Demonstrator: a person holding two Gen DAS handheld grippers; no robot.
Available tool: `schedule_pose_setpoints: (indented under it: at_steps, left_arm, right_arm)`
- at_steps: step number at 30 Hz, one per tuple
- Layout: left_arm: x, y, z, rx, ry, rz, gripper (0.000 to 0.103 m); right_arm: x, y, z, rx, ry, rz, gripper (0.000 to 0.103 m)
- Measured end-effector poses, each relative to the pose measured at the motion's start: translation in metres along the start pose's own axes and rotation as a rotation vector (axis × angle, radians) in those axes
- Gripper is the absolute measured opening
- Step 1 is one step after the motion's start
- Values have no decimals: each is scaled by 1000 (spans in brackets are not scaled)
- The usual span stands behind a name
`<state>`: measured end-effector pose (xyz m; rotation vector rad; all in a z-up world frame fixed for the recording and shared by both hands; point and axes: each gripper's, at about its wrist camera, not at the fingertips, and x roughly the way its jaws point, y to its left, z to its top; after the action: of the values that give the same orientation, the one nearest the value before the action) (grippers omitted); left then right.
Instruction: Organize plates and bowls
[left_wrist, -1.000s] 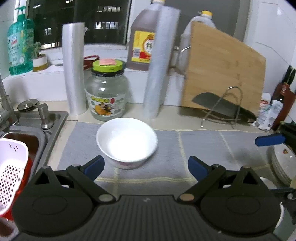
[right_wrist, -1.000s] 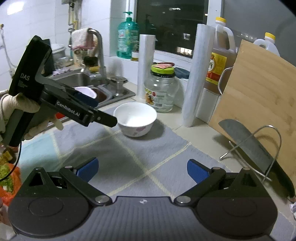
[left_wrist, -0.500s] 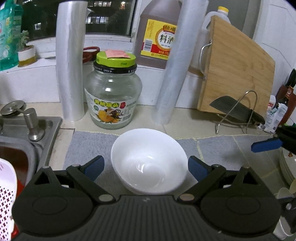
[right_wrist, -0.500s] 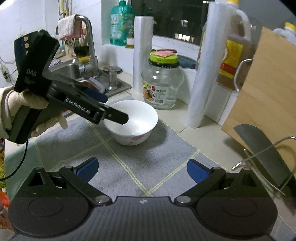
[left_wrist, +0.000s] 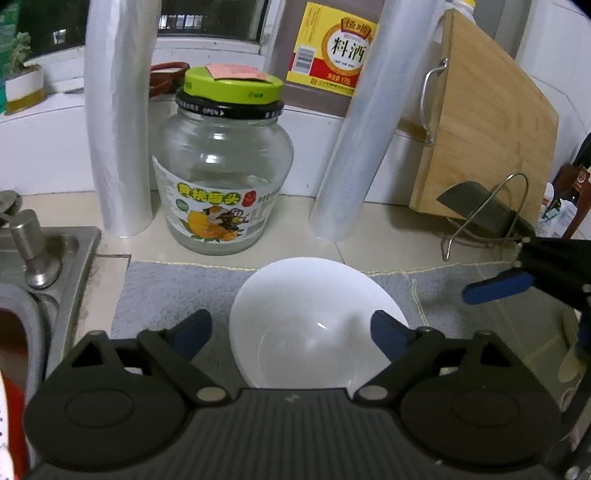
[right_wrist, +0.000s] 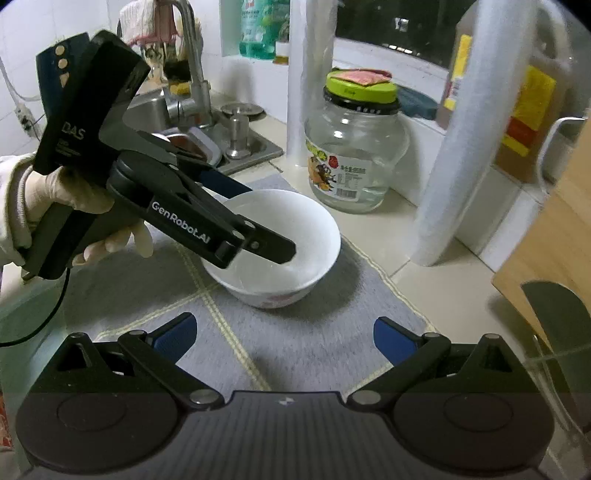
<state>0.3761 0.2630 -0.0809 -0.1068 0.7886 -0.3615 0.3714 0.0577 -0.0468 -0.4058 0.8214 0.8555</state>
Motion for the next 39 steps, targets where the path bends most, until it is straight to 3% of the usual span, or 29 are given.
schedule_pose_setpoints:
  at_steps: [8,16,39]
  left_arm:
    - [9,7,0,-14,22,-42,79]
    - [9,11,1,-29,20,-66,78]
    - [10,5,5,-30,16,-96,73]
  right_arm:
    - [29,0,17,-38,31,25,102]
    - [47,1,23,-42,41,58,90]
    - [46,5,26,-41,22,67,86]
